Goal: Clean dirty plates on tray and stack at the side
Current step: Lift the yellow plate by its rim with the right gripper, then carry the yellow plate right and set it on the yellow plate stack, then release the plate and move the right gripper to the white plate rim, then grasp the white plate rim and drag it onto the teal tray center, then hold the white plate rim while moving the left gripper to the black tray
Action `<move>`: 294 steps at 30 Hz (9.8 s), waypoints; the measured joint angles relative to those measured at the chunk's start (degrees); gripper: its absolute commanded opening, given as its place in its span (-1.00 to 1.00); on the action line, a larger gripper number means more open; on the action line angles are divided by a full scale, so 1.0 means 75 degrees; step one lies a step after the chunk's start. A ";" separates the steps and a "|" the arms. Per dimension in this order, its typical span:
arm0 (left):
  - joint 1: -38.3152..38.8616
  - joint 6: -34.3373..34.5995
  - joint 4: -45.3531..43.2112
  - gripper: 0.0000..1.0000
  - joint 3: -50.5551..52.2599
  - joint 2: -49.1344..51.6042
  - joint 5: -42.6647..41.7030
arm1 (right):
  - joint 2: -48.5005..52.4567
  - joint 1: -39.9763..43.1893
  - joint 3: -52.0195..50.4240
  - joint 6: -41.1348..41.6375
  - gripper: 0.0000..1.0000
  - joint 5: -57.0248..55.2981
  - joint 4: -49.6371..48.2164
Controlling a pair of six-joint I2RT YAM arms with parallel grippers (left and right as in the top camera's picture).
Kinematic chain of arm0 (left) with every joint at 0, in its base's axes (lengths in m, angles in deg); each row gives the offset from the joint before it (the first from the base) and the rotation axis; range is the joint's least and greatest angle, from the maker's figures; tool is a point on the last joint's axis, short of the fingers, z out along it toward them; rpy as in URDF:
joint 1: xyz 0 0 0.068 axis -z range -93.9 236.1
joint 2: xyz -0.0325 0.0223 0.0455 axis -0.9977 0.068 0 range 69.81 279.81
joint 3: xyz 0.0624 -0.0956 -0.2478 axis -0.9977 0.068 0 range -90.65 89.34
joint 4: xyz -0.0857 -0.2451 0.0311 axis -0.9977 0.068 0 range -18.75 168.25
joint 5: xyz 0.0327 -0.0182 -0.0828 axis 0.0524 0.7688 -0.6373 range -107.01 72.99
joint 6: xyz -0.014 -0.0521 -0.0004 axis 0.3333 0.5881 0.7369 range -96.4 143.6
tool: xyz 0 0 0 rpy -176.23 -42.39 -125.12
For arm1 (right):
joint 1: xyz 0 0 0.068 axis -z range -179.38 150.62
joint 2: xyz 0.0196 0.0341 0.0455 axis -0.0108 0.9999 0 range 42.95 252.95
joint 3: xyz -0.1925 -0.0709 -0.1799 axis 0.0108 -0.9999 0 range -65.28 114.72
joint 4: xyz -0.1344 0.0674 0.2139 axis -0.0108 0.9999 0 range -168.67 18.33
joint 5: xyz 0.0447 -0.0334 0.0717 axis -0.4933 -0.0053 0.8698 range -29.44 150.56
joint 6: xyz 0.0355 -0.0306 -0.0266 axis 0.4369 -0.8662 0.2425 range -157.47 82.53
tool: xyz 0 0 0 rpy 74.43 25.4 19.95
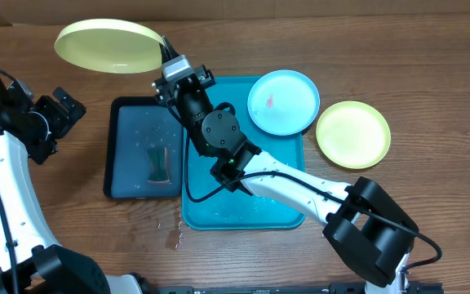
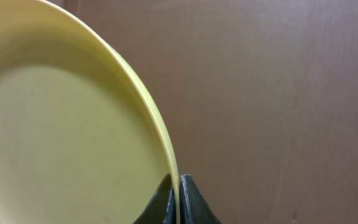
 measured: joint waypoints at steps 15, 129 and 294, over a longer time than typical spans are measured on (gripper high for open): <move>0.0000 0.0000 0.0000 1.00 0.0000 0.0000 0.0020 | -0.0003 -0.0015 0.0047 0.4103 -0.92 0.0420 0.4934; 0.0000 0.0000 0.0003 1.00 0.0000 0.0000 0.0026 | -0.0906 0.5922 0.1154 0.5199 0.13 0.4543 1.3685; 0.3404 -0.1821 0.1096 0.36 0.1134 0.0006 0.1198 | -0.0131 0.3421 -0.0935 0.6000 -0.83 0.3841 1.2161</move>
